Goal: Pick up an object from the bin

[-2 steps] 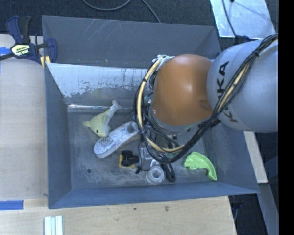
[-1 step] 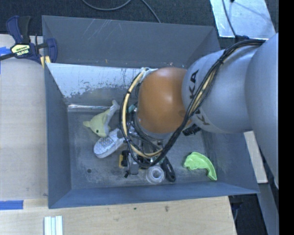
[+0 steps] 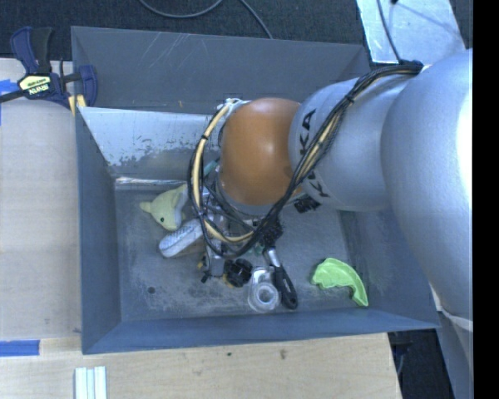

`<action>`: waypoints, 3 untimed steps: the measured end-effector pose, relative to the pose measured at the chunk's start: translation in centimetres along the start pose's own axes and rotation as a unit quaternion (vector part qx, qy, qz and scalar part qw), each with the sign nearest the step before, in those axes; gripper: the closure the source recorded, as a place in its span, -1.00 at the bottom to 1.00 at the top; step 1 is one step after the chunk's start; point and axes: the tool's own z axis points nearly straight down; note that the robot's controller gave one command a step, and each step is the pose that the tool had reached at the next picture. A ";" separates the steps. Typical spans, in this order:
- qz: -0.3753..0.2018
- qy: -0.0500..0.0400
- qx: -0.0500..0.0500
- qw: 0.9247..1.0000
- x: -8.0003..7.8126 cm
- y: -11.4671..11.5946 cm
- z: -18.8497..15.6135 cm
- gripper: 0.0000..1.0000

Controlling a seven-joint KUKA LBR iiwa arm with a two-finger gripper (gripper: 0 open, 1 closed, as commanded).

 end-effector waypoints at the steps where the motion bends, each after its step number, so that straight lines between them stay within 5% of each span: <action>1: 0.011 -0.006 -0.002 1.000 -1.1 1.7 2.4 1.00; 3: -0.006 -0.005 -0.002 1.000 -1.2 1.0 2.3 1.00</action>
Offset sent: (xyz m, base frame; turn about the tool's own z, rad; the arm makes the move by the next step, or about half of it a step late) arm 0.0000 0.0000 0.0000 0.0000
